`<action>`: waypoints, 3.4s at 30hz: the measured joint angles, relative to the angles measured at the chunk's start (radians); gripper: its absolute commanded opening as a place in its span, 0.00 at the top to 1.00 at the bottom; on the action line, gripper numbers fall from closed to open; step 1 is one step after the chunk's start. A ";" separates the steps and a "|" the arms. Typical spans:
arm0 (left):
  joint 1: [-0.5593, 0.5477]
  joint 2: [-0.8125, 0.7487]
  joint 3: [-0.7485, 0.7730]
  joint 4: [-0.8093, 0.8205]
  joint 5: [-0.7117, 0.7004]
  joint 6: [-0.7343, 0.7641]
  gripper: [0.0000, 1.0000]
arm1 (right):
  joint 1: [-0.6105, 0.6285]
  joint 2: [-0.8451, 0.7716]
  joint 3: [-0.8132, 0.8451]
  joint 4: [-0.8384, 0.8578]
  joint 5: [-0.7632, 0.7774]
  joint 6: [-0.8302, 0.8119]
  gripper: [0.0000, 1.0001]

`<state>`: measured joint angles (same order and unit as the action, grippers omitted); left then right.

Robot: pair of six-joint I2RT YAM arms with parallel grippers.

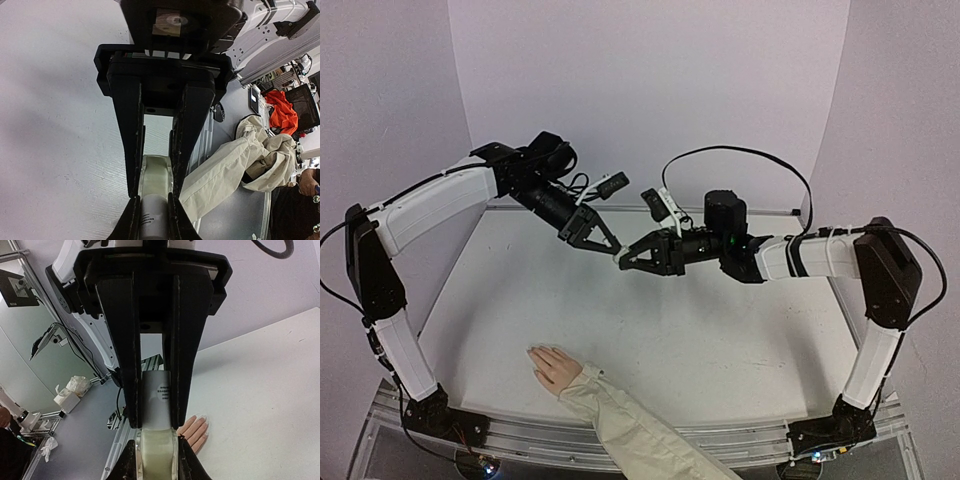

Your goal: Paint the nails

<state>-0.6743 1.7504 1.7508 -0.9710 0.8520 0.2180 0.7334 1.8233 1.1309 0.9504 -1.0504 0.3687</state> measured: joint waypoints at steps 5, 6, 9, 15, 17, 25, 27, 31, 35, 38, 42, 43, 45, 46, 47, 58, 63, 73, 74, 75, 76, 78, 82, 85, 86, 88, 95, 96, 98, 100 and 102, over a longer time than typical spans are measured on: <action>0.000 -0.008 -0.001 -0.004 -0.009 -0.001 0.40 | 0.000 0.010 0.011 0.008 -0.014 0.002 1.00; 0.001 -0.018 -0.008 0.003 -0.009 -0.006 0.31 | 0.000 0.010 0.011 0.015 -0.012 0.002 1.00; 0.011 -0.074 -0.065 0.059 0.008 -0.029 0.18 | 0.002 0.006 0.009 0.021 0.007 0.003 1.00; 0.091 -0.280 -0.312 0.413 0.093 -0.250 0.14 | 0.002 -0.066 -0.053 0.133 0.083 0.086 1.00; 0.100 -0.323 -0.383 0.579 0.111 -0.362 0.15 | 0.002 -0.096 -0.078 0.216 0.101 0.147 1.00; 0.028 -0.308 -0.424 0.992 0.126 -0.625 0.27 | 0.002 -0.109 -0.083 0.497 0.116 0.365 1.00; 0.011 -0.303 -0.424 1.055 0.130 -0.664 0.32 | 0.002 -0.109 -0.083 0.528 0.117 0.391 1.00; -0.013 -0.289 -0.422 1.135 0.132 -0.700 0.38 | 0.003 -0.109 -0.083 0.556 0.118 0.416 1.00; -0.031 -0.257 -0.415 1.164 0.132 -0.725 0.50 | 0.004 -0.108 -0.083 0.566 0.121 0.425 1.00; -0.039 -0.239 -0.414 1.168 0.124 -0.739 0.60 | 0.008 -0.106 -0.083 0.568 0.123 0.428 1.00; -0.042 -0.230 -0.413 1.176 0.109 -0.743 0.82 | 0.010 -0.106 -0.083 0.565 0.126 0.425 1.00; -0.042 -0.230 -0.412 1.180 0.106 -0.743 0.88 | 0.011 -0.105 -0.083 0.560 0.128 0.422 1.00; -0.043 -0.230 -0.408 1.186 0.092 -0.729 0.99 | 0.011 -0.105 -0.082 0.542 0.146 0.424 0.92; -0.040 -0.229 -0.407 1.191 0.082 -0.711 1.00 | 0.012 -0.105 -0.078 0.526 0.159 0.426 0.88; -0.035 -0.226 -0.407 1.192 0.080 -0.701 1.00 | 0.011 -0.105 -0.072 0.505 0.168 0.421 0.84; -0.034 -0.164 -0.396 1.188 0.158 -0.748 1.00 | 0.014 -0.105 -0.002 0.252 0.089 0.252 0.68; -0.031 -0.152 -0.396 1.180 0.181 -0.747 1.00 | 0.014 -0.105 0.016 0.173 0.047 0.202 0.56; -0.034 -0.152 -0.396 1.116 0.204 -0.712 1.00 | 0.015 -0.105 0.017 0.088 0.040 0.150 0.55; -0.034 -0.152 -0.396 1.110 0.204 -0.708 1.00 | 0.015 -0.105 0.017 0.082 0.040 0.150 0.56; -0.034 -0.152 -0.396 1.102 0.204 -0.703 1.00 | 0.015 -0.105 0.017 0.077 0.040 0.150 0.57; -0.034 -0.152 -0.396 1.095 0.204 -0.696 1.00 | 0.015 -0.105 0.017 0.072 0.040 0.150 0.60; -0.032 -0.152 -0.395 1.083 0.202 -0.686 1.00 | 0.015 -0.105 0.017 0.064 0.037 0.151 0.64; -0.024 -0.152 -0.395 1.059 0.203 -0.664 1.00 | 0.013 -0.105 0.017 0.058 0.036 0.152 0.63; -0.020 -0.152 -0.395 1.041 0.207 -0.655 1.00 | 0.006 -0.106 0.017 0.057 0.037 0.152 0.65; -0.018 -0.153 -0.395 1.037 0.208 -0.652 1.00 | 0.004 -0.107 0.017 0.056 0.037 0.153 0.67; -0.016 -0.154 -0.395 1.029 0.207 -0.640 1.00 | 0.002 -0.108 0.017 0.052 0.035 0.154 0.69; -0.012 -0.167 -0.395 1.012 0.204 -0.625 1.00 | 0.002 -0.108 0.017 0.050 0.019 0.160 0.68; -0.012 -0.169 -0.395 1.012 0.203 -0.622 1.00 | 0.002 -0.108 0.017 0.050 0.018 0.159 0.69; -0.011 -0.169 -0.395 1.012 0.203 -0.615 1.00 | 0.001 -0.108 0.017 0.052 0.014 0.159 0.70; -0.010 -0.169 -0.395 1.010 0.203 -0.612 1.00 | 0.001 -0.107 0.017 0.051 0.013 0.158 0.73; -0.009 -0.169 -0.395 1.006 0.203 -0.610 1.00 | 0.001 -0.107 0.017 0.051 0.010 0.158 0.84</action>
<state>-0.6834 1.5810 1.3556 0.0353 1.0546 -0.3923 0.7345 1.7161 1.1481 1.0016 -1.0401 0.5270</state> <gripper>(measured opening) 0.138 0.276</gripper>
